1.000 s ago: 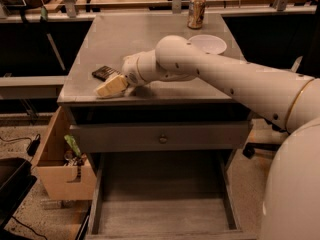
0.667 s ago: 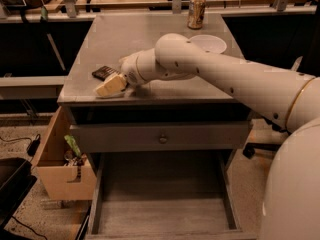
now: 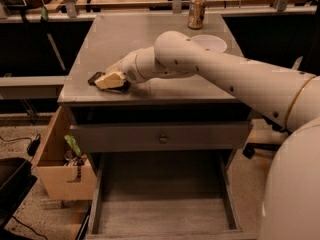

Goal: Place rxbar chocolate into middle drawer

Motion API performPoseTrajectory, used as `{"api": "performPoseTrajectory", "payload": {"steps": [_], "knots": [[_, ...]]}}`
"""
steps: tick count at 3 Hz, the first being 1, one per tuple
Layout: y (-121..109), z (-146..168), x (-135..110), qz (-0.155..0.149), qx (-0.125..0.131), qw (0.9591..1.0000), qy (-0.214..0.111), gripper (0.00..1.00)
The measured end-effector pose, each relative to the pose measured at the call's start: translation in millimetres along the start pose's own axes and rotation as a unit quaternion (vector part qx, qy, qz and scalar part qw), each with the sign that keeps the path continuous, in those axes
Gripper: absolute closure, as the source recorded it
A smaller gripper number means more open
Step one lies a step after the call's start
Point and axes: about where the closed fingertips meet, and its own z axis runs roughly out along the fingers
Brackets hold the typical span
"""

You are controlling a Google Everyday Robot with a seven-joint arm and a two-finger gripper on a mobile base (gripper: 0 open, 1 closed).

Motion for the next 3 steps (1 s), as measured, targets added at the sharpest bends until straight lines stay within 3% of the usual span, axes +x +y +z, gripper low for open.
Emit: {"api": "performPoseTrajectory", "payload": {"steps": [1,2,3], "knots": [[-0.2,-1.6,-3.1,0.000,0.000,1.0000,0.000,1.00],[0.6,-1.3,-5.5,-0.002,-0.004,1.0000,-0.001,1.00],[4.4,-27.2,-24.6,-0.026,-0.009,0.9996,-0.011,1.00]]}}
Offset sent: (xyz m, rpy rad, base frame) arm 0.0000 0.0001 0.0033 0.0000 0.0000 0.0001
